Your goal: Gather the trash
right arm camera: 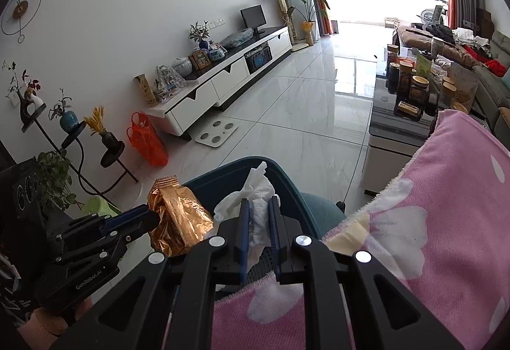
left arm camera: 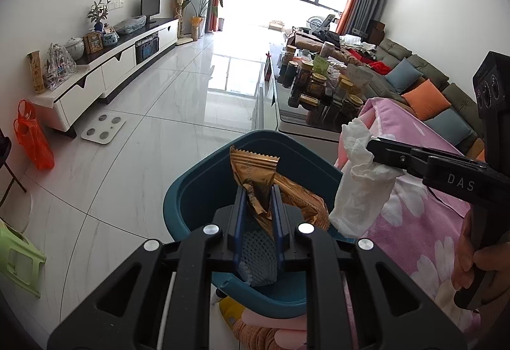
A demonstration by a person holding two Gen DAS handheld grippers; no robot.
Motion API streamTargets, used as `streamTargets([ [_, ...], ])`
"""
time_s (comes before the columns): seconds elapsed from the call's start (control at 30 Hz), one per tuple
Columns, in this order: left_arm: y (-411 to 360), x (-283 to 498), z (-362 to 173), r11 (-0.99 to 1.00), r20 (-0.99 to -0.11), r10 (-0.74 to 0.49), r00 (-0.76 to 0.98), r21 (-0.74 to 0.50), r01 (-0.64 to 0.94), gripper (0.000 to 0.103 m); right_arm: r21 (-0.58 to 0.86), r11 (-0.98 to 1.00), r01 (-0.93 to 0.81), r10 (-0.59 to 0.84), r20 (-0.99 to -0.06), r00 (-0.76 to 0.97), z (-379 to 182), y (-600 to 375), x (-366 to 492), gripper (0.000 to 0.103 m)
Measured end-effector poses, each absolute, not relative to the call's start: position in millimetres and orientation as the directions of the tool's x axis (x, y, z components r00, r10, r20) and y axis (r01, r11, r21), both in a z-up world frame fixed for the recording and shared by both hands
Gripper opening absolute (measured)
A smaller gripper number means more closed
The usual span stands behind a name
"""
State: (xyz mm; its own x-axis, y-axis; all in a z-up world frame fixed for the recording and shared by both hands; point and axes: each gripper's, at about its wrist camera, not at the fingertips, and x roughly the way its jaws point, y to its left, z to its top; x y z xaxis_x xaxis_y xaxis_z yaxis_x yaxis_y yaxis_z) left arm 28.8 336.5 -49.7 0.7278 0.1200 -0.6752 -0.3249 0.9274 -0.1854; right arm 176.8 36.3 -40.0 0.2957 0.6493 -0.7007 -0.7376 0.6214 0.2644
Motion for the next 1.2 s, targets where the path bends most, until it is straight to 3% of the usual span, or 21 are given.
streamTargets([
  [0.33,333.1,50.6,-69.7,0.924,-0.709,0.094,0.699,-0.198,-0.326,0.022,0.265,0.637,-0.724,0.606,-0.753,0.257,-59.0,51.6,184.8,0.021],
  [0.4,332.9,52.6,-72.5,0.922,-0.713,0.095,0.695,-0.2,-0.332,0.024,0.269,0.644,-0.717,0.601,-0.758,0.255,-60.8,51.4,185.7,0.027],
  [0.53,330.9,51.9,-72.7,0.92,-0.704,0.089,0.704,-0.213,-0.33,0.026,0.286,0.645,-0.709,0.615,-0.745,0.258,-57.8,44.2,184.8,0.027],
  [0.8,300.1,29.6,-43.3,0.941,-0.614,0.055,0.787,-0.232,-0.246,0.052,0.297,0.625,-0.722,0.677,-0.667,0.312,-27.8,-1.4,159.8,0.032],
  [0.87,285.8,21.2,-33.6,0.949,-0.583,0.029,0.812,-0.239,-0.206,0.061,0.295,0.622,-0.725,0.693,-0.638,0.335,-16.3,-20.3,149.5,0.038],
  [1.03,237.8,8.8,-15.9,0.964,-0.52,-0.088,0.85,-0.258,-0.058,0.069,0.255,0.635,-0.729,0.702,-0.584,0.408,9.8,-79.5,124.7,0.043],
  [1.2,179.1,3.8,-10.5,0.964,-0.5,-0.212,0.84,-0.25,0.094,0.071,0.246,0.694,-0.677,0.672,-0.559,0.486,18.8,-150.5,104.7,0.045],
])
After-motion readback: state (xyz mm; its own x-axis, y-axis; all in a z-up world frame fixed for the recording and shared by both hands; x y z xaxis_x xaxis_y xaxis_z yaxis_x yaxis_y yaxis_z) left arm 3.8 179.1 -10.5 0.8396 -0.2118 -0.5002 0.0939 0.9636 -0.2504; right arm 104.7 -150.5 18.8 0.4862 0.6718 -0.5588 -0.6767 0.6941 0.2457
